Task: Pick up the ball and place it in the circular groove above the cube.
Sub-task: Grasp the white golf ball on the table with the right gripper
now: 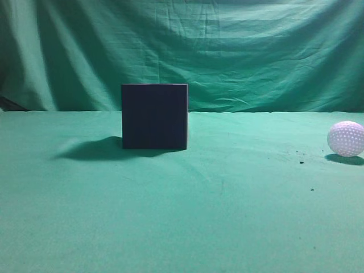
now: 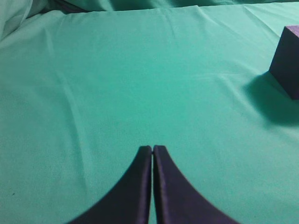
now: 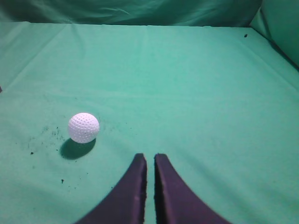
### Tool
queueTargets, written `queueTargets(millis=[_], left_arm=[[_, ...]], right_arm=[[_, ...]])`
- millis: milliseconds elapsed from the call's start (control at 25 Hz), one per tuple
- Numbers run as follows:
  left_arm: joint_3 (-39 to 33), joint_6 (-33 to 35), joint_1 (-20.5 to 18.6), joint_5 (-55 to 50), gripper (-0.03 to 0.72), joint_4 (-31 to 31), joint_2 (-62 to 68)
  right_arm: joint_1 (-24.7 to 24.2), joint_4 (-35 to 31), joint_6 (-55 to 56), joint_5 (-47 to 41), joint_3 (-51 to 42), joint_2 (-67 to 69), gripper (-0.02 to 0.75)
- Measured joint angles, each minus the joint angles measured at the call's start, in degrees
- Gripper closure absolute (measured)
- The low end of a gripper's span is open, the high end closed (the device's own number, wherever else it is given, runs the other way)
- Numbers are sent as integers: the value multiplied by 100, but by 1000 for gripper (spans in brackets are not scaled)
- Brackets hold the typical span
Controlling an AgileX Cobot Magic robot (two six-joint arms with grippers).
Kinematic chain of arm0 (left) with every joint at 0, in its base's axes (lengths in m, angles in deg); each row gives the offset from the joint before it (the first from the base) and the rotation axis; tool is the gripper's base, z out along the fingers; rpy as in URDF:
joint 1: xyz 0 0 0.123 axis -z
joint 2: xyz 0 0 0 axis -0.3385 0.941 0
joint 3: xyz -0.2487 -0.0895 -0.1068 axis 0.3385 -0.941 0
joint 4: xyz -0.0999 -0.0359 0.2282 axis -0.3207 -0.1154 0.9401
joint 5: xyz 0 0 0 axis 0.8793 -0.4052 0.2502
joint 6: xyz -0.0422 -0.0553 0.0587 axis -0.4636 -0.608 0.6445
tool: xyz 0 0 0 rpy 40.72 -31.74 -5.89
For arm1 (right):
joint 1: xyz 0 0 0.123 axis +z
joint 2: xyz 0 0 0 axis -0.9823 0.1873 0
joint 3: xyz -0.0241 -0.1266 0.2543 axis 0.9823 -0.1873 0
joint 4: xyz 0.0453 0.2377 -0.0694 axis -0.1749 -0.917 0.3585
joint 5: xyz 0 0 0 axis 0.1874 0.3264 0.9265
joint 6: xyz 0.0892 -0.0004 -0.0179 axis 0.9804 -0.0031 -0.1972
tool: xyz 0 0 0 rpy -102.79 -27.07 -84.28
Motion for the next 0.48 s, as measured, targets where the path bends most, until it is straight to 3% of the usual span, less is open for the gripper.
queueTargets(millis=[480], left_arm=[[0,0,0,0,688,0,0]], right_arm=[[0,-9,33,0,0,0,689]])
